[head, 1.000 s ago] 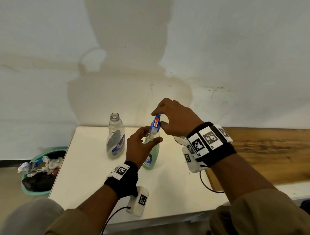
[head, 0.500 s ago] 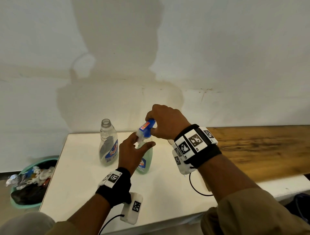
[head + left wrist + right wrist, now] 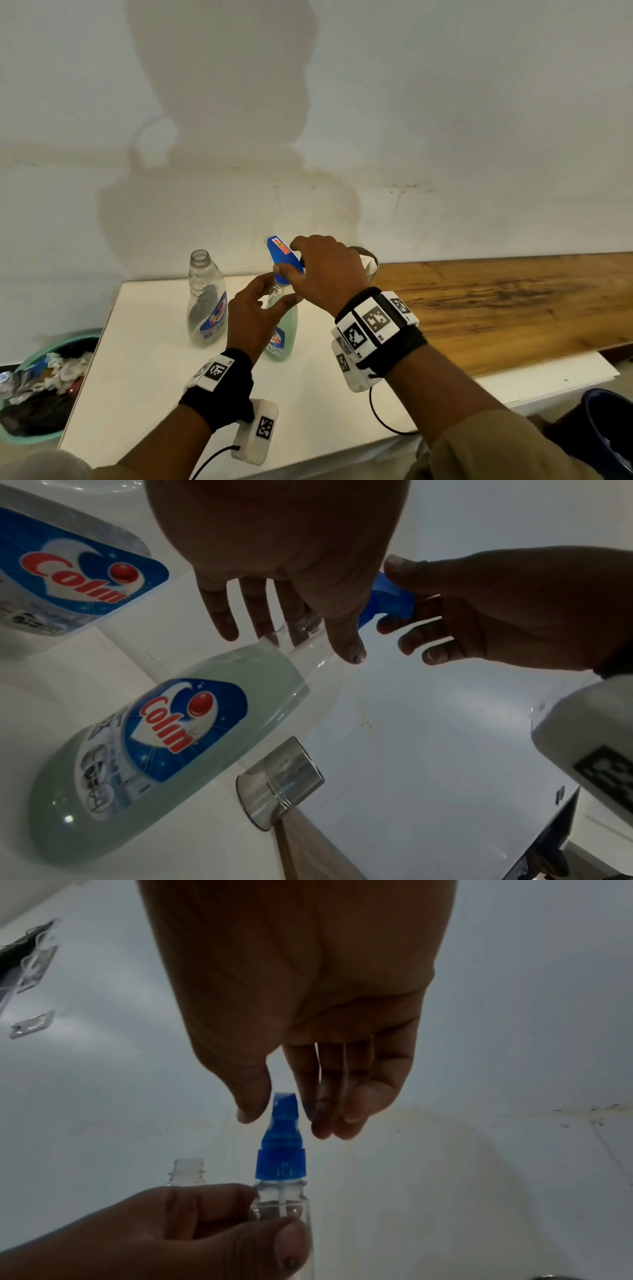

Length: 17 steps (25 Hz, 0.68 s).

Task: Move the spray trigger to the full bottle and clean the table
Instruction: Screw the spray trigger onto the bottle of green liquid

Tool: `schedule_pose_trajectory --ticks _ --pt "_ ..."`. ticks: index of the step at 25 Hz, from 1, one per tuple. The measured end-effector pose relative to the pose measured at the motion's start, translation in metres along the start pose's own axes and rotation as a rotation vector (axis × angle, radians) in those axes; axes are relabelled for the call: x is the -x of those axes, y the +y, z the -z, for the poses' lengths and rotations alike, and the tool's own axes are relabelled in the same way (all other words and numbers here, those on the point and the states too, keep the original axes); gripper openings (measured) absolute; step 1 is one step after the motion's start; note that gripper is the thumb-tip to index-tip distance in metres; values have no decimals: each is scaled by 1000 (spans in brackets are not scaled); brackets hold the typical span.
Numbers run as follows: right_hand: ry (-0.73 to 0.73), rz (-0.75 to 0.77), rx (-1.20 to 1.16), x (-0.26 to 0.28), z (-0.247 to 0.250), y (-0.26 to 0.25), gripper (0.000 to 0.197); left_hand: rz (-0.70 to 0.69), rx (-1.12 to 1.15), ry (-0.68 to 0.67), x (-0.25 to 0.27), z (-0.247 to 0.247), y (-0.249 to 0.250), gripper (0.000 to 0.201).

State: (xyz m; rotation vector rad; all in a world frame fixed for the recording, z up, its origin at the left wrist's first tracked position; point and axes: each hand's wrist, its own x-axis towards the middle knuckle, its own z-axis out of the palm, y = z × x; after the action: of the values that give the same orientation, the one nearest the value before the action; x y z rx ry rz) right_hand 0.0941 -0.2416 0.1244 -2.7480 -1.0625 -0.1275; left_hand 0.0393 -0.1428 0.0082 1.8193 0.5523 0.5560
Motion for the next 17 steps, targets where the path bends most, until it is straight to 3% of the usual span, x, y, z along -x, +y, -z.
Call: schedule_pose_trajectory --ticks 4,9,14,17 --pt "-8 11 -94 -5 1 -1 34 15 -19 -38 -1 2 1 62" --pt "30 -41 -193 -10 -3 8 33 -5 -20 -306 -9 11 -9 53" --pt "263 -202 -327 6 -26 -12 27 -98 -13 -127 0 10 -6 42" --pt "250 -189 -462 15 -33 -8 37 -102 -3 -82 0 10 -6 39"
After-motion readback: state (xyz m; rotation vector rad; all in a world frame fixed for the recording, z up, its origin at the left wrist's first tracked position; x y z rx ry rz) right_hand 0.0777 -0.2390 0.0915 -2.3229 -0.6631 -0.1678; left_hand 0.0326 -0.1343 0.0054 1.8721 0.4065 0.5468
